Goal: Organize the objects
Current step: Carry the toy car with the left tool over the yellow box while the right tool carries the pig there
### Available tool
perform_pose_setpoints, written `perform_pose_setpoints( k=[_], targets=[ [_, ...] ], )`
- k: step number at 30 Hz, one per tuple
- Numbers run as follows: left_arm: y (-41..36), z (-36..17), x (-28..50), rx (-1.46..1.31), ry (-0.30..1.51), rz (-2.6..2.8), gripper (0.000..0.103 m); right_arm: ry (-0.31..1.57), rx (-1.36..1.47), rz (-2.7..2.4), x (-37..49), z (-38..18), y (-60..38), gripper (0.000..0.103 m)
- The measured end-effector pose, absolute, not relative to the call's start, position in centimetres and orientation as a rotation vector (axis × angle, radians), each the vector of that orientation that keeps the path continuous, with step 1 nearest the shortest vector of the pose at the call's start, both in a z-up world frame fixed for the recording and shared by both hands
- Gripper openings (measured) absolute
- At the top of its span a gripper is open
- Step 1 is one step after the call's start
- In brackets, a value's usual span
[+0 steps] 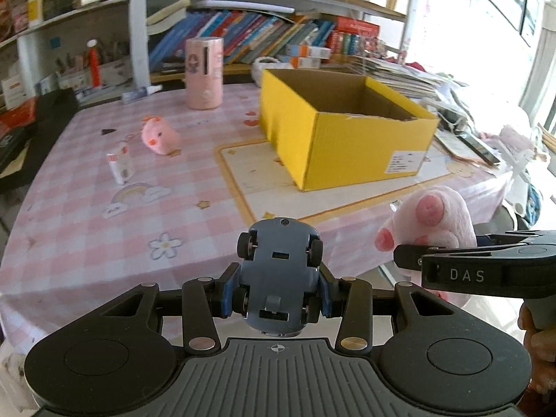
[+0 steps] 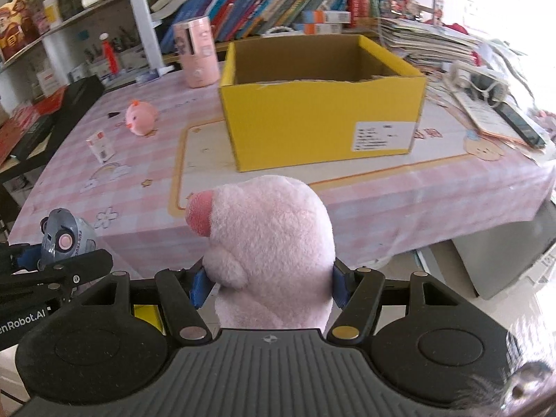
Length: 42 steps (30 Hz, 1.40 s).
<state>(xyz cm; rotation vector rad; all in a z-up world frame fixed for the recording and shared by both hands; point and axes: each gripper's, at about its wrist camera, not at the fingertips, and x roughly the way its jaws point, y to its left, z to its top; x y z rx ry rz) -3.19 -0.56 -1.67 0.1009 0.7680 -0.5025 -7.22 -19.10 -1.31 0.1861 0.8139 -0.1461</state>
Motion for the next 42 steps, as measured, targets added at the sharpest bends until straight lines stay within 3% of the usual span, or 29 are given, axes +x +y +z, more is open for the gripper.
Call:
perform_pose_setpoints(
  k=[33, 42],
  targets=[
    [-7.2, -1.7, -1.2, 0.167, 0.768, -0.588, 0.042, 0.831, 0.259, -0.246, -6.7, -1.8, -25.7, 0.062],
    [-9.0, 0.5, 0.5, 0.142, 0.701, -0.599, 0.042, 0.767, 0.272, -0.242, -5.0, -0.4, -27.7, 0.062]
  ],
)
